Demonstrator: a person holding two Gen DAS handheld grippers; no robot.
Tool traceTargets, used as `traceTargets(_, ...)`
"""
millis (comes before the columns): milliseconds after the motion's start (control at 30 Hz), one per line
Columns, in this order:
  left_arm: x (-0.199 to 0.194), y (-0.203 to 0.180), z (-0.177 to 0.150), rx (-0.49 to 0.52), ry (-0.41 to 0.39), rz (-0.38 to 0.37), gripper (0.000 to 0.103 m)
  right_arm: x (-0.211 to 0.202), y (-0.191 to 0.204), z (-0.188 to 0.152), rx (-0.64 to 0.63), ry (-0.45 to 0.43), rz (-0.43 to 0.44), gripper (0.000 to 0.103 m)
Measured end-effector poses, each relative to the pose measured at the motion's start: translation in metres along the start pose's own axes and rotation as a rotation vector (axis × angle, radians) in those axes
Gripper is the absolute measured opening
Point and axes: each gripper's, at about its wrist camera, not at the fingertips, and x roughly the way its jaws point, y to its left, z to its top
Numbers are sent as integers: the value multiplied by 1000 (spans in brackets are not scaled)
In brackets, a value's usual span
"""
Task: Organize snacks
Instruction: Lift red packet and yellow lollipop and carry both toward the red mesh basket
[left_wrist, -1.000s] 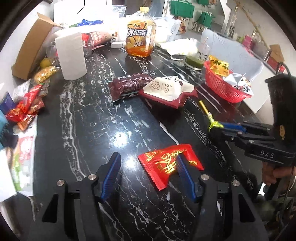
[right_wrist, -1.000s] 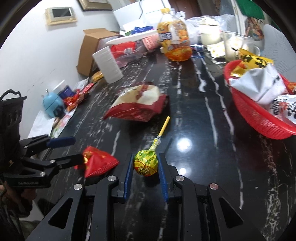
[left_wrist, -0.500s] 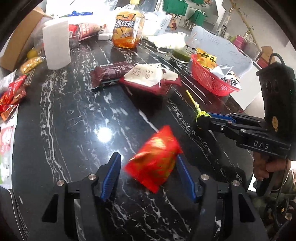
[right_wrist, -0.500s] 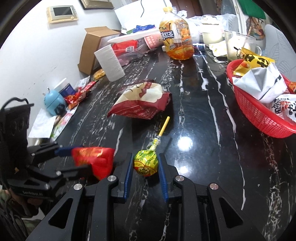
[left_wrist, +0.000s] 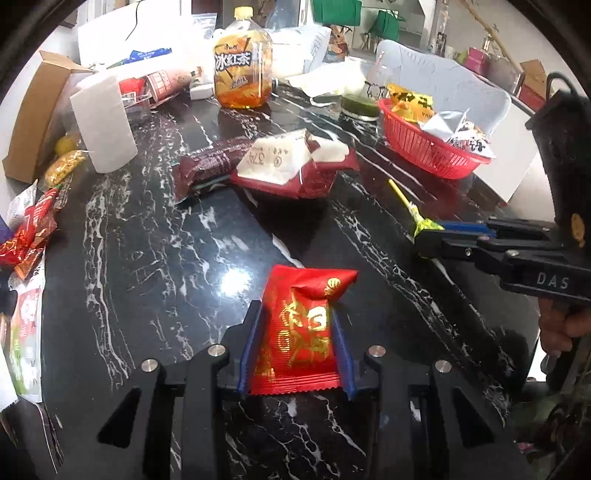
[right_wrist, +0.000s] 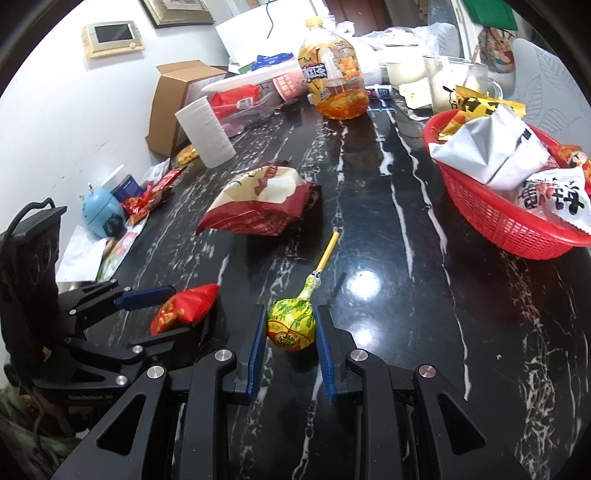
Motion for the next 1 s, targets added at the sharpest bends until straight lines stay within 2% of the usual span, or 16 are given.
traceTargets(100,0,1,2,5,6,10,34,-1,0,-1,-3,-2,4,26)
traceTargets(233,-5,7,4,-38,-9,-40,34,0,2,-2,-11,0,14,26)
traceTargets(467,-12,3,8,-43,-42,-41,26,-3,10,-1,-34,-13,37,26)
traceTargets(633,-6,4,7,-61,-28,-34,26,-4,11,-3,-32,-12,40,26)
traceTargets(733,3,5,7,-67,30,-4,41,-6,10,-4,-25,-14,44,26)
traceTargets(767,4,6,6,-67,20,-3,46,-6,9,-5,-23,-14,45,26)
traceTargets(867,5,6,6,-58,19,5,48,-7,9,-6,-22,-13,45,26)
traceTargets(933,5,5,3,-41,4,16,47,-6,9,-6,-22,-10,46,26)
traceTargets(967,5,5,3,-42,-7,38,35,-6,9,-6,-22,-9,47,26)
traceTargets(1000,4,7,2,-58,-22,54,34,-5,8,-6,-22,-8,48,26)
